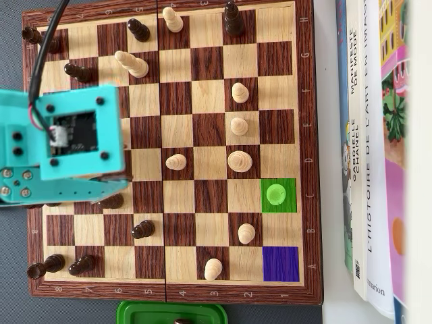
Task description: Play chess
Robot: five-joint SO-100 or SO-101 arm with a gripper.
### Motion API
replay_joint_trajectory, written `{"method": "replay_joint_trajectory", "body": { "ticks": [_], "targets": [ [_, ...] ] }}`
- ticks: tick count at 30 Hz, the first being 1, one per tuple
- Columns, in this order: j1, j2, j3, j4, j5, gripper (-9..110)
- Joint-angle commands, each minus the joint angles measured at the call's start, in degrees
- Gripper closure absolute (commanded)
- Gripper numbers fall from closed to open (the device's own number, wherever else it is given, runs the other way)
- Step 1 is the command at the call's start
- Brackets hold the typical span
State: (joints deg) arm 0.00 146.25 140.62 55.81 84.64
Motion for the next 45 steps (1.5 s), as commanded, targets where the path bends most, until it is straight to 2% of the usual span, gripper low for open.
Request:
{"method": "replay_joint_trajectory", "body": {
  "ticks": [1,35,45],
  "targets": [
    [-0.53,4.13,2.02,-0.7,-0.35,86],
    [-1.76,44.21,31.46,-0.7,0.26,86],
    [-1.76,45.62,34.98,-2.64,0.26,86]
  ]
}}
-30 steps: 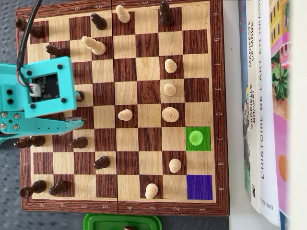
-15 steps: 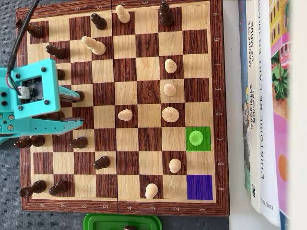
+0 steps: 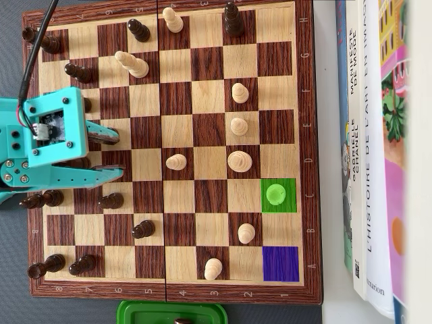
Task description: Play chess
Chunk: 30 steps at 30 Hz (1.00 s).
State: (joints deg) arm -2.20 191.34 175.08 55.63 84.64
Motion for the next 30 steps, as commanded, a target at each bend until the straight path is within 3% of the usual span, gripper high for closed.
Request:
{"method": "replay_joint_trajectory", "body": {
  "ticks": [1,15,30],
  "targets": [
    [0.53,0.62,2.02,-4.83,0.26,86],
    [0.62,0.7,5.89,-27.6,-0.09,86],
    [0.18,0.7,5.89,-60.47,0.35,86]
  ]
}}
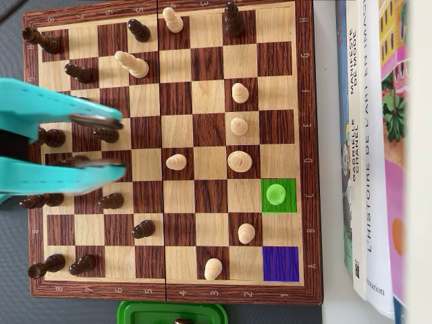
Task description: Play chess
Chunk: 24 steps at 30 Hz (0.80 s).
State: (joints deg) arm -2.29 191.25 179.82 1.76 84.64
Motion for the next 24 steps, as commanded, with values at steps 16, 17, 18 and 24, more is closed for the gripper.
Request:
{"method": "replay_joint_trajectory", "body": {
  "ticks": [16,17,18,24],
  "targets": [
    [0.44,0.7,1.14,-43.68,0.35,86],
    [0.44,0.7,1.14,-45.97,0.35,86],
    [0.44,0.7,1.14,-48.34,0.35,86],
    [0.62,0.7,1.14,-60.47,0.26,86]
  ]
}}
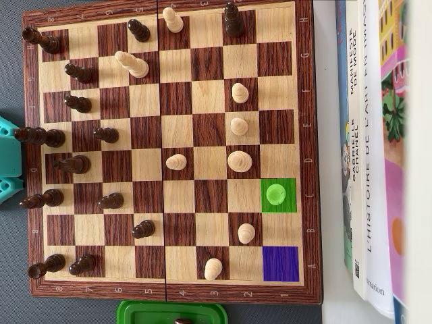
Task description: Play chess
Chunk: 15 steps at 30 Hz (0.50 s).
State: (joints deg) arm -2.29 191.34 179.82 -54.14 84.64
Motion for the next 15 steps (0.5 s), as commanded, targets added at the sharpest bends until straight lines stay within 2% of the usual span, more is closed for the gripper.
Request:
{"method": "replay_joint_trajectory", "body": {
  "ticks": [1,15],
  "targets": [
    [0.62,0.62,1.14,-6.42,0.26,86],
    [0.62,0.62,1.14,-31.82,0.26,86]
  ]
}}
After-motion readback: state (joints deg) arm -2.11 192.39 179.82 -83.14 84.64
